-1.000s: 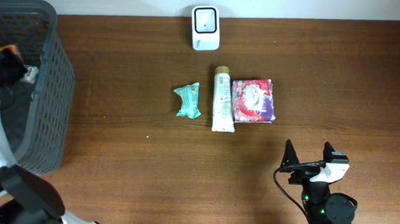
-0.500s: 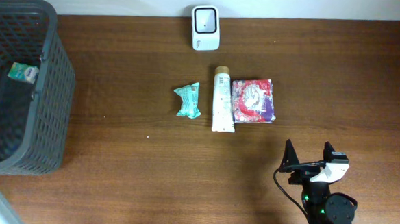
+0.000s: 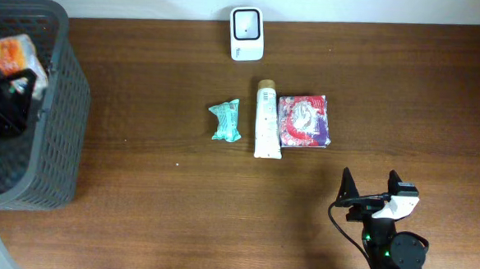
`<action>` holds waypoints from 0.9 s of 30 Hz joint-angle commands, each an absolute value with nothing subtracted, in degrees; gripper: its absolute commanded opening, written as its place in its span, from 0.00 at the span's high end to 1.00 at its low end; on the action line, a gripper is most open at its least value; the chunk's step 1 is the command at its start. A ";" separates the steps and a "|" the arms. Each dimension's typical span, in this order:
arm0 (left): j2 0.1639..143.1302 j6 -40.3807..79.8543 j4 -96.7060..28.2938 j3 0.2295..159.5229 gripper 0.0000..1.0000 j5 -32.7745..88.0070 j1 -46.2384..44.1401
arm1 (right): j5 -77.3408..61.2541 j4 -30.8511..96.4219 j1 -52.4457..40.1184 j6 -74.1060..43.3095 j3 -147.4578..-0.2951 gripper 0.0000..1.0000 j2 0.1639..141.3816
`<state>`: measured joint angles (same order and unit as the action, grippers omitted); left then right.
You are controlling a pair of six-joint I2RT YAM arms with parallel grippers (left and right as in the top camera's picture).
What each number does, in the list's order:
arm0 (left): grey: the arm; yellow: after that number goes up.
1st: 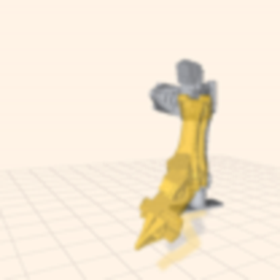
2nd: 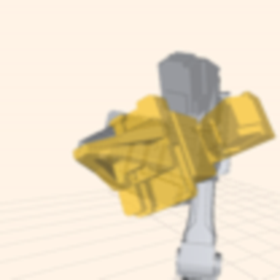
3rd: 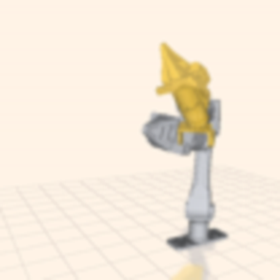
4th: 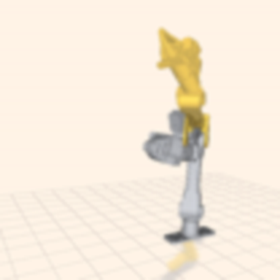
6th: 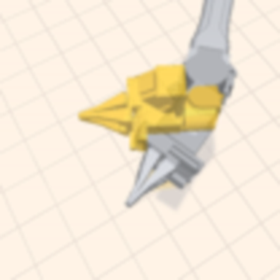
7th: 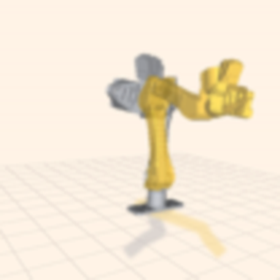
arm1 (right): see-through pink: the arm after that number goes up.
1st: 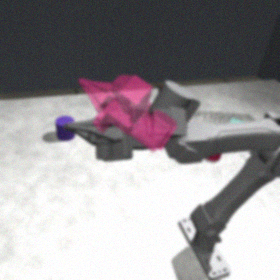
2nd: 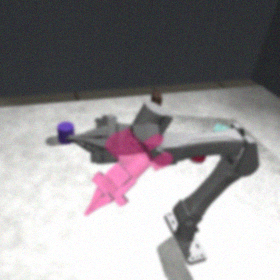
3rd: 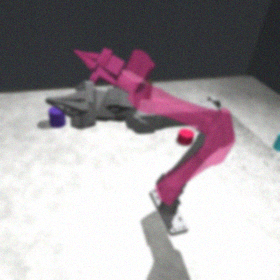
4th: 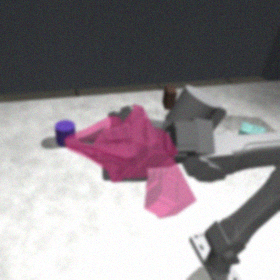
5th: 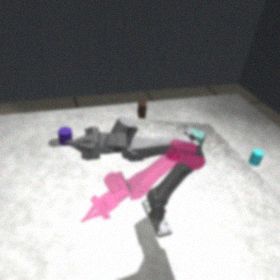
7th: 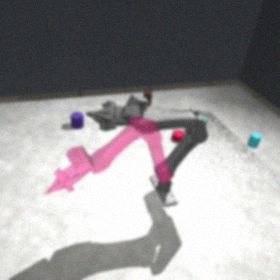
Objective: Scan the item barcode
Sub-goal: 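Reach the left gripper into the basket and grasp the small orange pack, then place the orange pack left of the green wipes and release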
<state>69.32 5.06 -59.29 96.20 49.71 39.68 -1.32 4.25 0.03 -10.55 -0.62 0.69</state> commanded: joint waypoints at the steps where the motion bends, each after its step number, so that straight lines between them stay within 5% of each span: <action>1: 68.75 -1.85 -62.08 96.42 1.00 56.01 39.77 | -0.78 4.56 0.40 -10.76 -0.32 0.01 0.32; 16: 68.12 -7.86 -65.67 96.42 1.00 66.70 39.75 | -0.78 4.56 0.40 -10.76 -0.32 0.01 0.32; 27: 68.29 -7.84 -67.40 96.42 1.00 60.90 31.11 | -0.78 4.56 0.40 -10.76 -0.32 0.01 0.32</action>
<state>68.88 -6.52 -66.67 96.20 61.47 34.33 -1.32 4.25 0.03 -10.55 -0.62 0.69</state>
